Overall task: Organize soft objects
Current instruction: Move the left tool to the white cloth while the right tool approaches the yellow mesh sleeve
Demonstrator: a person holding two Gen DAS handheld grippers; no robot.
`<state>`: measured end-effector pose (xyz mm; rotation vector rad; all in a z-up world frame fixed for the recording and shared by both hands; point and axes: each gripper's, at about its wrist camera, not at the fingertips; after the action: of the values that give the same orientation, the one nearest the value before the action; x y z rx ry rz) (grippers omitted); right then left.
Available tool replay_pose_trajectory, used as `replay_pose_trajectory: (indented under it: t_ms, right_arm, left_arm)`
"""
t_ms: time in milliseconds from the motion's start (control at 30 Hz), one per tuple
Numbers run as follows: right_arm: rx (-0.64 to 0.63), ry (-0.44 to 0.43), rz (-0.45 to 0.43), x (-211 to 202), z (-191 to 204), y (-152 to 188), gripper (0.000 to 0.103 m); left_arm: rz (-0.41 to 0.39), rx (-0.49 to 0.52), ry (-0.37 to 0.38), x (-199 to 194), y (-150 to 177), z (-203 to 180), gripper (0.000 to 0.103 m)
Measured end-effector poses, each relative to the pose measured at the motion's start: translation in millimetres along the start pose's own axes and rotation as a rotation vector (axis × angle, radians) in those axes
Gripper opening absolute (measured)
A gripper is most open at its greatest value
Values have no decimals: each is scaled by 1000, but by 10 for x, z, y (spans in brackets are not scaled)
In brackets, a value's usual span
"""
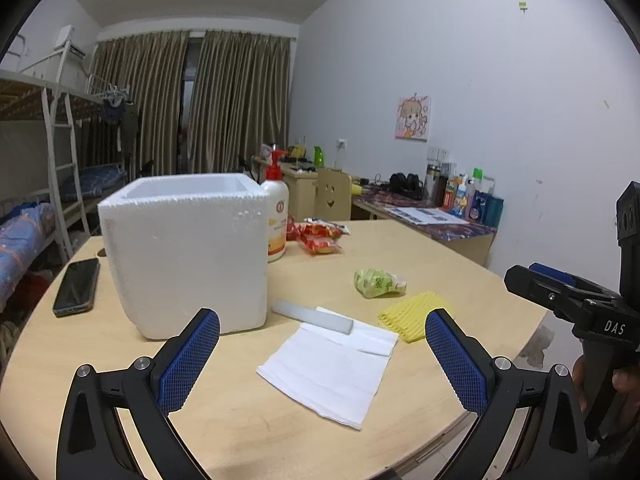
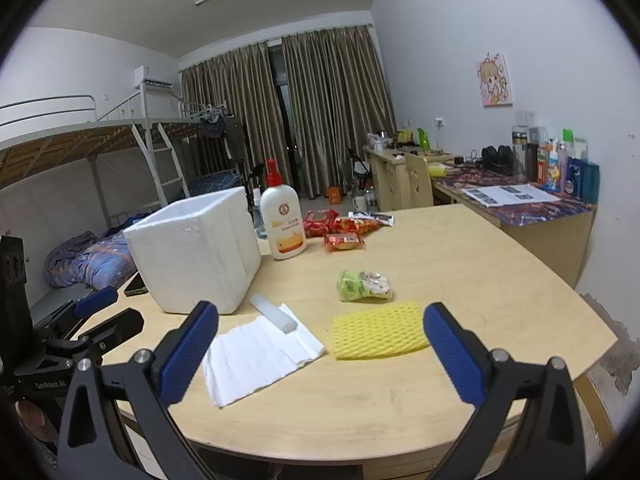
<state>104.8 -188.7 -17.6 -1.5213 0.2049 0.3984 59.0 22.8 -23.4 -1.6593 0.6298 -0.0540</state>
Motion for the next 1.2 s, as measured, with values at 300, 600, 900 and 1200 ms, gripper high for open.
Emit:
replay_pose_trajectory:
  t_ms: [300, 600, 900, 1200]
  right_arm:
    - [8, 5, 49, 235, -61, 3, 103]
    - [6, 20, 103, 465, -112, 77, 103]
    - [-1, 31, 147, 672, -134, 110, 103]
    - [-8, 34, 191, 888, -132, 137, 103]
  left_arm:
    - [62, -5, 6, 320, 47, 101, 103]
    - [129, -15, 13, 650, 117, 208, 103]
    - [223, 9, 31, 964, 189, 282, 103]
    - [327, -4, 56, 1284, 222, 362, 103]
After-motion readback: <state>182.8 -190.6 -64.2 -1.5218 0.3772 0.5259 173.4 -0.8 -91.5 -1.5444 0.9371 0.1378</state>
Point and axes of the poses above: each gripper's, at about its wrist camera, not at the fingertips, and x roughly the way its jaws point, z to its left, y to its underside, and after that the axes turned 15 degrees about y, right-handed
